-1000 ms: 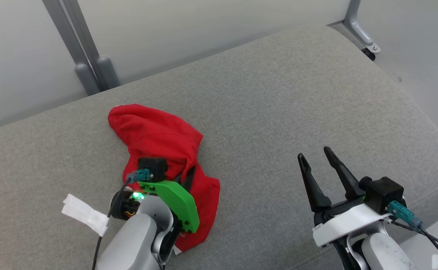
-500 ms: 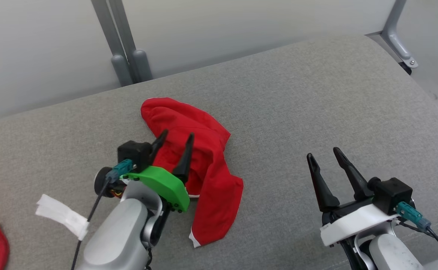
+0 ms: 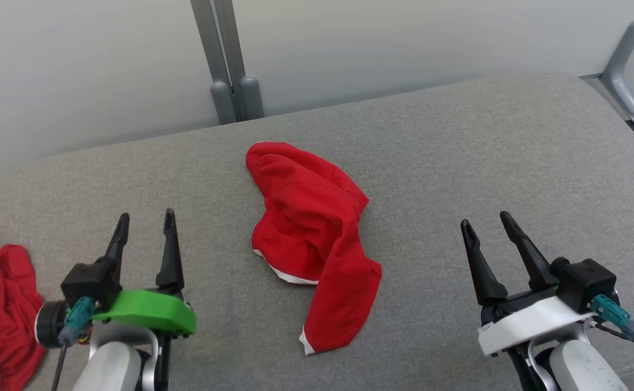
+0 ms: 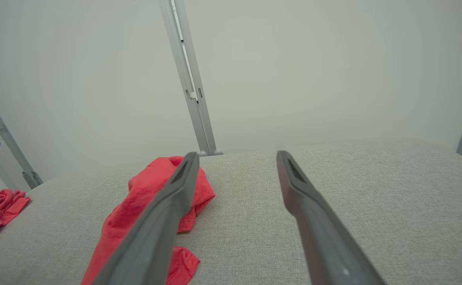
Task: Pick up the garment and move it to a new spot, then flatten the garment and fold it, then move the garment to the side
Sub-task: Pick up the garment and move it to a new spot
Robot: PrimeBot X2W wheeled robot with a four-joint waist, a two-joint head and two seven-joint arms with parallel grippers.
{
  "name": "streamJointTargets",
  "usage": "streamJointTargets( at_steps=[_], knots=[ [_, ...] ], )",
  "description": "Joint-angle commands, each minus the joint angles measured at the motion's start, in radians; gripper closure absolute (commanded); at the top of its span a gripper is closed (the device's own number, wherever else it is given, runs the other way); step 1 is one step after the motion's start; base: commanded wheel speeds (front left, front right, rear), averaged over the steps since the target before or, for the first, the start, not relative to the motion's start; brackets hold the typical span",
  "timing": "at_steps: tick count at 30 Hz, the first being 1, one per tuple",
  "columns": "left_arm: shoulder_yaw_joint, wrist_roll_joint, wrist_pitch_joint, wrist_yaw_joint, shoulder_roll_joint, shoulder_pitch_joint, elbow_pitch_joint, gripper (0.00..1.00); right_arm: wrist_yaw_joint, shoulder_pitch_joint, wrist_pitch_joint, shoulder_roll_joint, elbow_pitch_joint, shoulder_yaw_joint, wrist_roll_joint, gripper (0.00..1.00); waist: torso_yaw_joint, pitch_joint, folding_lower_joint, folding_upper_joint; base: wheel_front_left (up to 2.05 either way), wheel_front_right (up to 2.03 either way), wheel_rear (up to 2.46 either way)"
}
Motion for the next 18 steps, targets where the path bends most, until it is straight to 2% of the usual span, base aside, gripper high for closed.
streamJointTargets(
  at_steps=[1,8,18],
  knots=[
    [0.032,0.024,-0.003,0.008,-0.011,0.048,-0.029,0.00,0.000,0.017,-0.003,-0.003,-0.006,-0.008,-0.005,0.00,0.009,-0.001,0.0000,0.0000,0.00,0.00,0.00],
    [0.146,0.097,-0.003,-0.024,-0.065,0.168,-0.103,0.00,0.000,0.045,-0.003,0.004,-0.013,-0.039,-0.011,0.00,0.020,0.001,0.0000,0.0000,0.00,0.00,0.00],
    [0.225,0.168,-0.004,-0.084,-0.128,0.192,-0.099,0.00,0.000,0.045,-0.003,0.007,-0.005,-0.033,-0.003,0.00,0.021,0.003,0.0000,0.0000,0.00,0.00,0.00]
  ],
)
